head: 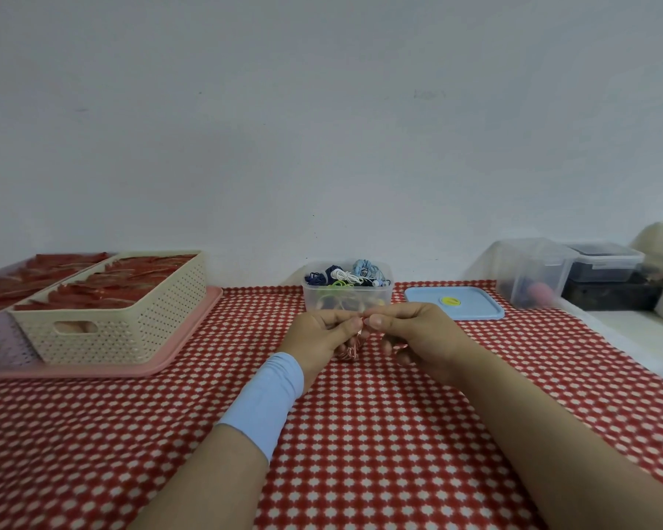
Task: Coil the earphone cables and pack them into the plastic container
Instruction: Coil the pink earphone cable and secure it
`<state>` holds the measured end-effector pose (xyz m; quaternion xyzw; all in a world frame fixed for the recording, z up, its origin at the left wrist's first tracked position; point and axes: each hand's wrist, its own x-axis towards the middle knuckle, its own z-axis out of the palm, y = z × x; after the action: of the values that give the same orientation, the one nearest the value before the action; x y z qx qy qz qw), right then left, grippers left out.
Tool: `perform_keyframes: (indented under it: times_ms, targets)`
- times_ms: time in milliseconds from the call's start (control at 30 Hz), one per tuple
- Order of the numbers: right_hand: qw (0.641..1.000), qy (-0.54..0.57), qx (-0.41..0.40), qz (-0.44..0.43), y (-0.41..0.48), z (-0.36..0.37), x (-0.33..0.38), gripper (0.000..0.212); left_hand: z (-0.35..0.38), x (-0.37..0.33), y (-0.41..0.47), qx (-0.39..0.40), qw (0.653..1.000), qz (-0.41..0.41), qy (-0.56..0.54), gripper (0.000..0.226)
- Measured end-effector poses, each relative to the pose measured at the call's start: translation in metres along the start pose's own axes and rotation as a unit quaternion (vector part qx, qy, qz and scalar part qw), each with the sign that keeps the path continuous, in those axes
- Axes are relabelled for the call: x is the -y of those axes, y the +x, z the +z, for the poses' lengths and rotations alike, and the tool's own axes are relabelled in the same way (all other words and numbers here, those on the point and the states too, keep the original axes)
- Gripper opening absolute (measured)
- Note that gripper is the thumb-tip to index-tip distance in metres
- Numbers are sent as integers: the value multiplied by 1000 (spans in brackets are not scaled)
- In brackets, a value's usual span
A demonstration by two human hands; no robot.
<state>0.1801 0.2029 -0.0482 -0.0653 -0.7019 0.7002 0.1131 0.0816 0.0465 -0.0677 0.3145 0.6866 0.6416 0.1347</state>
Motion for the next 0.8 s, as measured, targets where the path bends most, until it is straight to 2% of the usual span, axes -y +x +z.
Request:
perform_keyframes:
  times_ms: [167, 467, 700, 800]
  targets:
    - [1000, -8, -2, 14, -1, 0, 1, 14, 1, 2, 2, -11, 1000, 1, 27, 14]
    - [999, -7, 32, 19, -6, -8, 7, 17, 2, -7, 0, 38, 999, 8, 26, 17]
    - [999, -9, 17, 40, -4, -3, 5, 13, 0, -7, -1, 17, 998, 17, 54, 14]
    - [999, 22, -8, 21, -4, 1, 5, 11, 3, -7, -1, -16, 998, 13, 53, 12]
